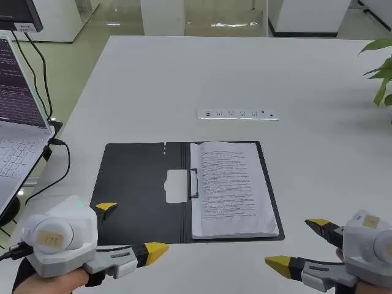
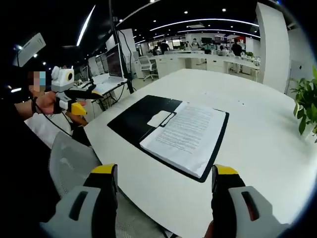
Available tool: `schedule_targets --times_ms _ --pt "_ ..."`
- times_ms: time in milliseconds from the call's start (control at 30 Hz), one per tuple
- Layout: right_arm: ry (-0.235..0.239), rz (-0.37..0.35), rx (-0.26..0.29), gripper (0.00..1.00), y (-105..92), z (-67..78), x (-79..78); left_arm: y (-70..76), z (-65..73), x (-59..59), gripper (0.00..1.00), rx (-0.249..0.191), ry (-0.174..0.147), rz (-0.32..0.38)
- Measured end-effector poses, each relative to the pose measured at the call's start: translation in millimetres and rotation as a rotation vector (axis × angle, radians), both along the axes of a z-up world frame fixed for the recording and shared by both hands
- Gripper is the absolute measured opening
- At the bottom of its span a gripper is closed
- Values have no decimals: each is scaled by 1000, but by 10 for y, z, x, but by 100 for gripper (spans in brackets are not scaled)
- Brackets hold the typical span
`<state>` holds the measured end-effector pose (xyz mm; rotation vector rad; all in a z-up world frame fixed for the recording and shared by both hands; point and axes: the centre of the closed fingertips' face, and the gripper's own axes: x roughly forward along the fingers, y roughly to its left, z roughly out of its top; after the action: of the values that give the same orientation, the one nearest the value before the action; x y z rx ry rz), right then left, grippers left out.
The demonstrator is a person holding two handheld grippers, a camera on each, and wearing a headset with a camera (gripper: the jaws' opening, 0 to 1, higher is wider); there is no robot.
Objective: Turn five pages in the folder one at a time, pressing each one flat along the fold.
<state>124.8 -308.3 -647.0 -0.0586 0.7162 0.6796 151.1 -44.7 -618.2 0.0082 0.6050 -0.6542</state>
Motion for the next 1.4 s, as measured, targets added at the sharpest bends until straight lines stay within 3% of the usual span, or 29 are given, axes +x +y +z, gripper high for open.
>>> schedule_targets --times_ms 467,1000,1400 --pt "-11 -23 29 77 42 102 9 -19 3 -28 84 -6 3 -15" --pt "-23 -27 25 76 53 148 45 23 82 43 84 -20 -14 0" --pt "-26 -45 29 75 12 148 60 11 38 22 83 -14 5 -12"
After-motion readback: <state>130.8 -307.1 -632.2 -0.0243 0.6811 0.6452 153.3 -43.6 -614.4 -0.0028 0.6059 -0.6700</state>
